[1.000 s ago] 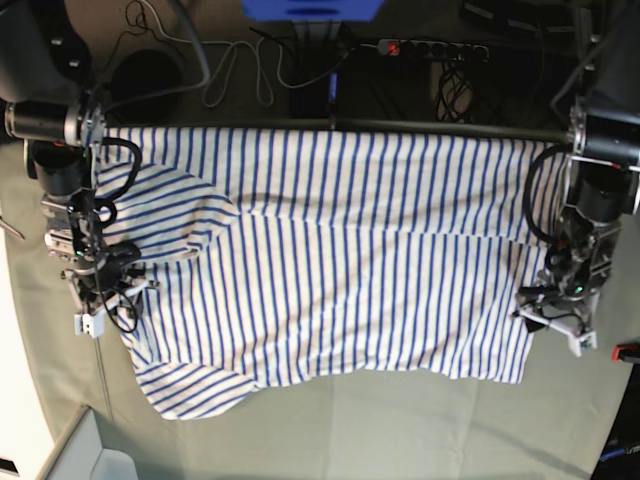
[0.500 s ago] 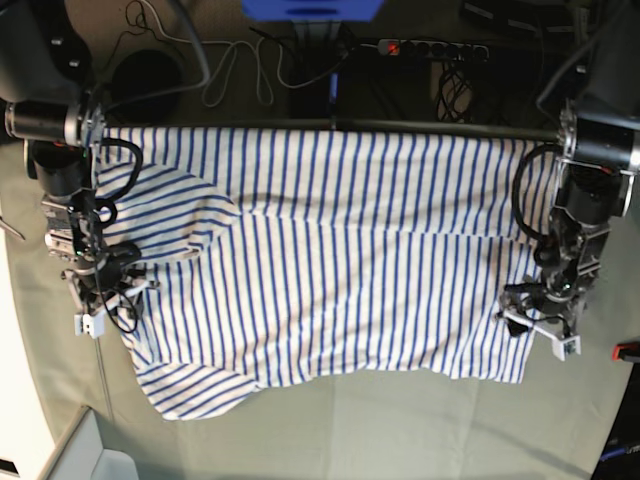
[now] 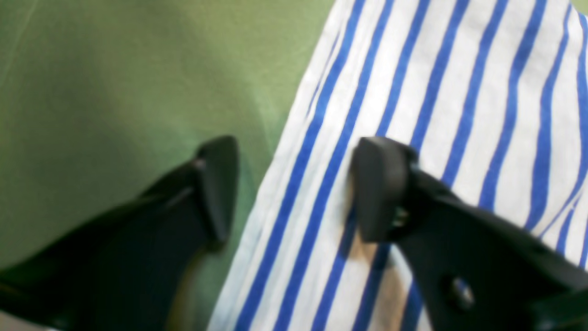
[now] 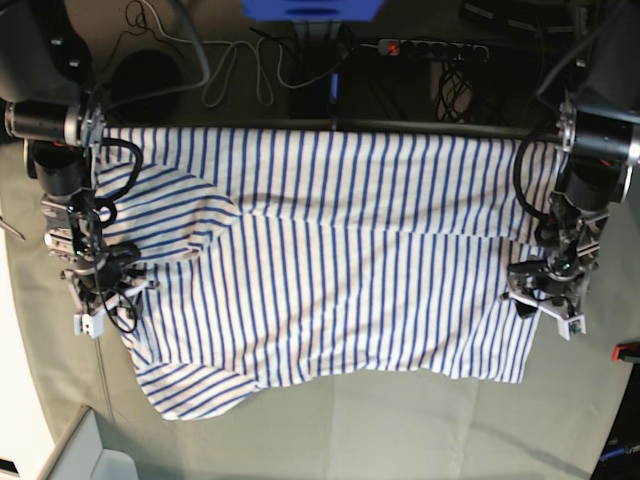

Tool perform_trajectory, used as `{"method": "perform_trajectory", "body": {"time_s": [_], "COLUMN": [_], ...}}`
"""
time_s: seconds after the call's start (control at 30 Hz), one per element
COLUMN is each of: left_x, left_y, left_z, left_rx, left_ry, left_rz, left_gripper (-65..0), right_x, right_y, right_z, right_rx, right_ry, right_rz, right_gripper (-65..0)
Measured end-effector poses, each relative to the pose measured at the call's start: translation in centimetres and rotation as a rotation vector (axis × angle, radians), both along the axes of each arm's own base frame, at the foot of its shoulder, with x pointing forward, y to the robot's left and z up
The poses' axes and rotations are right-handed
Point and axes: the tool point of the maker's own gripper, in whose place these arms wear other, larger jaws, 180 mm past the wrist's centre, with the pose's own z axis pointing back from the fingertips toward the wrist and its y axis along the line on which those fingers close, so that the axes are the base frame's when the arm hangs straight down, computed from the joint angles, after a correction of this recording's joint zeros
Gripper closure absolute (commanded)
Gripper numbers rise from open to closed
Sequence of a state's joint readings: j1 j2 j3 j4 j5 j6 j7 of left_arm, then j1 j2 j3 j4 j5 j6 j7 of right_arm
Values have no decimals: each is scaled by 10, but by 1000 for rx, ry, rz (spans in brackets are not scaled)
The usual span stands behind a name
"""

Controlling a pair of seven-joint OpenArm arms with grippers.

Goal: Layout the t-shirt on the table in an organized manner, then fold the t-shirt properly
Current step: 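Lift the pinched fabric and fold it toward the shirt's collar edge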

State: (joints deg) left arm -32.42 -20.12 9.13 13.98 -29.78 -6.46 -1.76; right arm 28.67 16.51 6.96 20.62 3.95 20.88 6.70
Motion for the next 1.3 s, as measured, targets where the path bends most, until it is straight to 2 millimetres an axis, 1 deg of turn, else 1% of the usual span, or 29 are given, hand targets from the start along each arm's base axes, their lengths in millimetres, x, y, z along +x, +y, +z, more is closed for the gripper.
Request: {"method": "perform_trajectory", "body": {"time_s": [0.1, 0.2, 0.23, 0.27, 0.33, 0.53, 0.63, 0.67, 0.73, 0.8, 0.9, 0.97, 1.0, 1.07, 1.1, 1.13, 1.23, 1.3], "left_x": [1, 3, 3, 3, 3, 7, 14, 13, 7, 3, -4, -16, -23, -33, -37, -40, -42, -44], "left_y": [-1, -8, -10, -10, -10, -13, -24, -28, -33, -33, -29, -23, -20, -11, -7, -5, -8, -13], "left_z": [0, 0, -1, -1, -1, 4, 13, 12, 9, 14, 25, 27, 27, 35, 42, 49, 66, 68], "left_rx": [-2, -10, -13, -14, -14, -18, -27, -35, -46, -42, -80, -118, -133, -144, -146, -148, -135, -135], "left_ry": [-2, -5, -6, -7, -7, -11, -43, -28, 10, 1, -65, -66, -52, -66, -79, -90, -132, -128], "left_rz": [-2, -8, -10, -7, -6, -13, -53, -67, -92, -112, -70, -35, -21, 8, 12, 11, -8, -21], "left_gripper": [-188, -71, -23, 0, -6, 0, 0, 0, 0, 0, 0, 0, 0, 0, 0, 0, 0, 0], "right_x": [0, 0, 0, 0, 0, 0, -3, -4, -9, -16, -23, -27, -29, -36, -41, -45, -56, -63], "right_y": [0, 0, 0, 0, -1, 0, 0, 0, 1, 2, 10, 14, 13, 0, -7, -12, -20, -26], "right_z": [0, 0, 0, 0, 0, 0, 3, 7, 15, 20, 26, 31, 35, 46, 50, 54, 63, 65], "right_rx": [0, -1, -1, -1, -1, 0, -8, -18, -41, -60, -74, -81, -84, -88, -90, -89, -79, -87], "right_ry": [0, 0, 0, 0, 0, 0, -19, -45, -88, -109, -137, -154, -170, -208, -222, -238, -269, -278], "right_rz": [0, 0, 0, 0, -1, 0, 6, 13, 29, 45, 71, 82, 78, 34, 9, -17, -73, -91], "right_gripper": [-197, -146, -121, -96, -65, -59, -59, -59, -59, -58, -58, -57, -53, -25, -2, 0, 0, 0]}}
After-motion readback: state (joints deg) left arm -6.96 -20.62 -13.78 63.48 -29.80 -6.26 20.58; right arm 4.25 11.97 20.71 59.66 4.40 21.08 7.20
